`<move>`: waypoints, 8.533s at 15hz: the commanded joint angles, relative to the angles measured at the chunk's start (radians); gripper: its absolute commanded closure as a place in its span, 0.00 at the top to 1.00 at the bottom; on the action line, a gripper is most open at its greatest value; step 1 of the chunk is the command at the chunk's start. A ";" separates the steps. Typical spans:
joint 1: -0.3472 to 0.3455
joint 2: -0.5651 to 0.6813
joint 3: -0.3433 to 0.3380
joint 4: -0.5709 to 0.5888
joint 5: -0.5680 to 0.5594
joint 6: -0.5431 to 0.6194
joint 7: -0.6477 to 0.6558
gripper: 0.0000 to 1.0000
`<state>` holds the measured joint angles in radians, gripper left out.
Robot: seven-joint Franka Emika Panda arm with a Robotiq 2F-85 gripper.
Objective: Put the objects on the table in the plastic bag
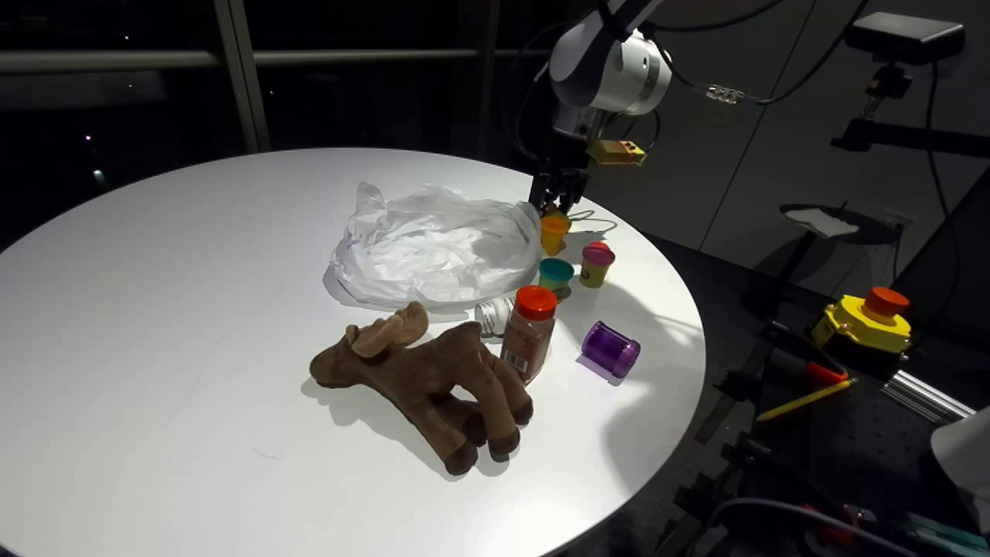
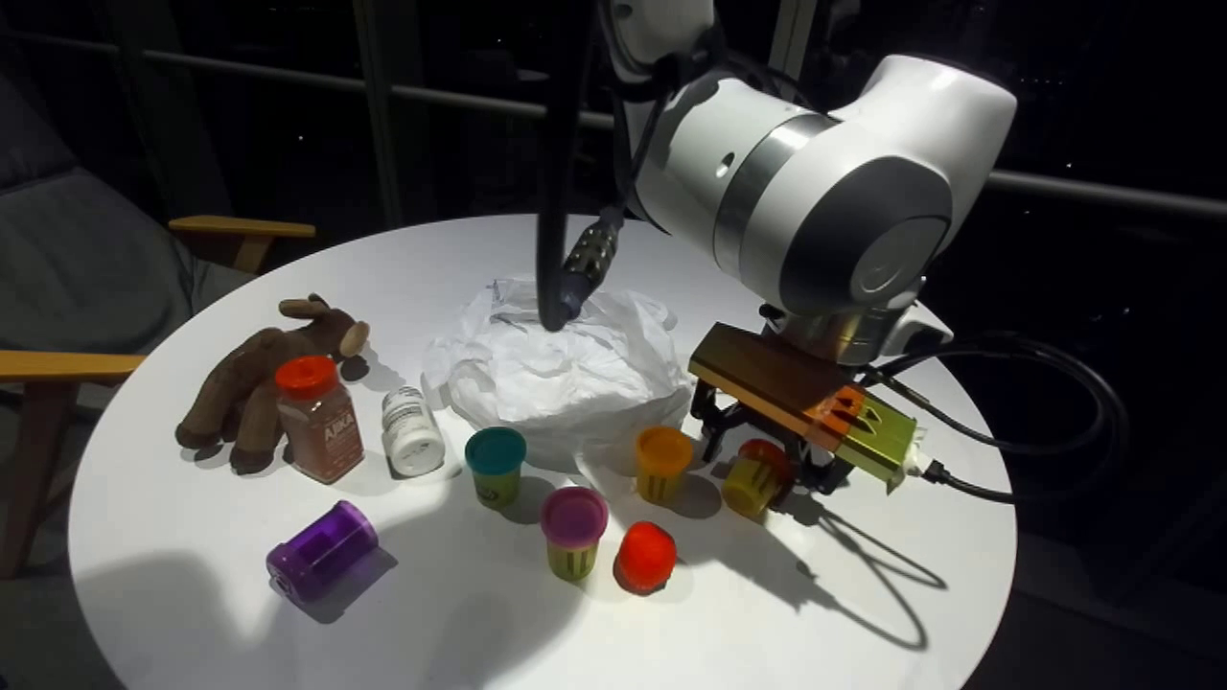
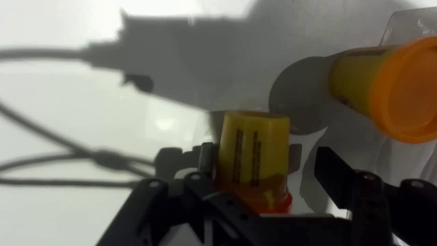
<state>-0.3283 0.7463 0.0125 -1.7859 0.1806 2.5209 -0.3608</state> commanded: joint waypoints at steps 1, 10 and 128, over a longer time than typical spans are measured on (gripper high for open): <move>0.005 -0.001 -0.004 0.024 -0.013 0.058 0.022 0.41; 0.108 -0.143 -0.002 -0.054 -0.036 0.099 0.133 0.23; 0.261 -0.238 -0.002 -0.182 -0.307 0.114 0.122 1.00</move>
<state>-0.0772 0.5876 0.0078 -1.9625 -0.1387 2.7071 -0.2675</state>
